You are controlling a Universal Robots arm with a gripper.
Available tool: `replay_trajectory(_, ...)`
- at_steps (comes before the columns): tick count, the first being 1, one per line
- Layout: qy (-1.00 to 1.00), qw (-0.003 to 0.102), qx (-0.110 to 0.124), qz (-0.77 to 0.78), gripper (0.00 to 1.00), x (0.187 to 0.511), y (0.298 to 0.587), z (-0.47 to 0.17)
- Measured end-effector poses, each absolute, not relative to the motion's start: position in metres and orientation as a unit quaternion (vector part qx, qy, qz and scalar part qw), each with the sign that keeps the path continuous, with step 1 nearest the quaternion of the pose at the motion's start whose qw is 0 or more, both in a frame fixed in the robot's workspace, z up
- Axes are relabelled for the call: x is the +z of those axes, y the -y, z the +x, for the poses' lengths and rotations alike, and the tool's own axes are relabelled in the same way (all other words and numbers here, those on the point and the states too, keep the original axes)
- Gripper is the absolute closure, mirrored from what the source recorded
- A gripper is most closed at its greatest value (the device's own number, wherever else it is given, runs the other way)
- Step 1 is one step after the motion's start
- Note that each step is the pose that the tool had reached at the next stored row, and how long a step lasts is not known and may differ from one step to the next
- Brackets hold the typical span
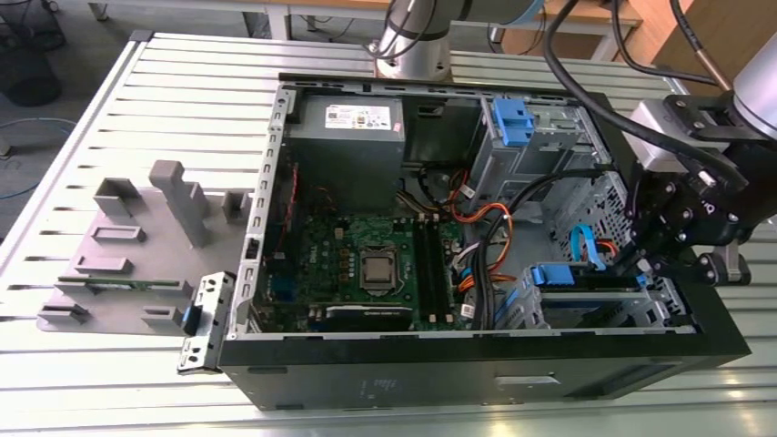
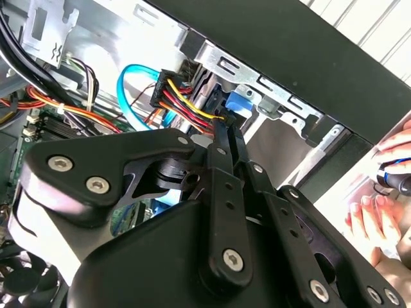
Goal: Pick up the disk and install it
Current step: 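Insert the second disk wire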
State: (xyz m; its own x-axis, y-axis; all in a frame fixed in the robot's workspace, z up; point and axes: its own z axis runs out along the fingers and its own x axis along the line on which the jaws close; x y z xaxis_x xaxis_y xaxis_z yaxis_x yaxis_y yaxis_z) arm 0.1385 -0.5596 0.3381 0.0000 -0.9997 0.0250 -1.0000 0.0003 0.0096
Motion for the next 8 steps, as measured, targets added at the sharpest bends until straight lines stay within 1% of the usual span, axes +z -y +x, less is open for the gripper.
replay_trajectory(8,0.707,0.013,0.006,0.707,0.84,0.3362,0.5598,0.1379)
